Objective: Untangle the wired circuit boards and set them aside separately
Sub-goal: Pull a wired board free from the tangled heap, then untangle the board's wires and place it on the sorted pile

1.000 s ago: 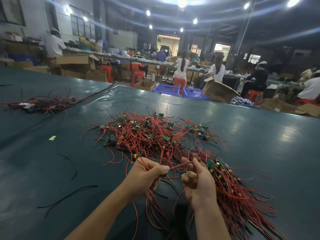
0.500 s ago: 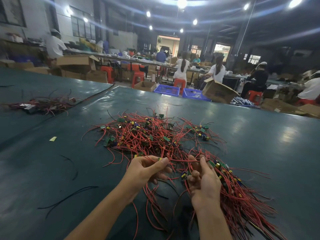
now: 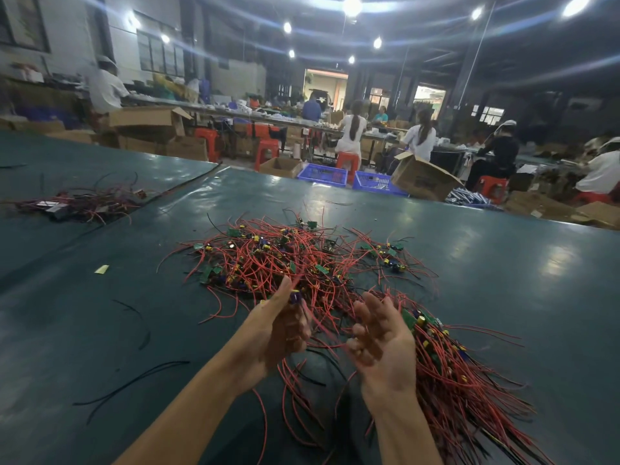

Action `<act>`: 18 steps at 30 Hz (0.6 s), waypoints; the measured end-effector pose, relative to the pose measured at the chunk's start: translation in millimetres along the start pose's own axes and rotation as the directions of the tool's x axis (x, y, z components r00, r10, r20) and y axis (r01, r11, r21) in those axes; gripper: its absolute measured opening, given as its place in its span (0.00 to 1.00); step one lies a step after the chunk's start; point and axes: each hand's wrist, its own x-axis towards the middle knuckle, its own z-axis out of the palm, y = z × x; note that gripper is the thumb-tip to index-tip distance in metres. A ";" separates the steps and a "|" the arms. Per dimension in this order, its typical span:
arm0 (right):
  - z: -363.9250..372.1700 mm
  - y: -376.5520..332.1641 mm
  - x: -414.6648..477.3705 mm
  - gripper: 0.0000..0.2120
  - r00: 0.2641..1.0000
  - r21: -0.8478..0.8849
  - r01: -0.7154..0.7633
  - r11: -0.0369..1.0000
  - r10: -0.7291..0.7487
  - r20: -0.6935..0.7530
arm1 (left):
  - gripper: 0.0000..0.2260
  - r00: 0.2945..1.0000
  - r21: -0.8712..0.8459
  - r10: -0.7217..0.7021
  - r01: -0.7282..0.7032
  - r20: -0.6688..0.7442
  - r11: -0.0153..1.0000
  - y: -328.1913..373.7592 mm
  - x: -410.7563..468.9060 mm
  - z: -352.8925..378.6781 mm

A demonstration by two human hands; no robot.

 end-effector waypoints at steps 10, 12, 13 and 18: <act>11.9 15.3 -9.4 0.08 0.969 -0.309 -0.042 0.950 0.114 0.221 | 0.22 0.968 0.207 -0.176 0.137 0.179 0.969 -10.9 -0.8 3.0; 11.3 14.9 -7.6 0.07 0.982 -0.237 -0.051 0.970 0.092 0.164 | 0.24 0.973 0.178 -0.189 0.164 0.135 0.970 -10.0 1.3 1.6; 10.8 14.7 -6.9 0.07 0.986 -0.211 -0.050 0.976 0.082 0.147 | 0.23 0.975 0.134 -0.192 0.176 0.116 0.975 -9.9 2.5 0.4; 13.9 11.8 -11.3 0.06 0.983 -0.139 -0.045 0.989 0.069 0.168 | 0.08 0.981 -0.051 -0.084 0.095 0.176 0.994 -13.1 5.6 -0.1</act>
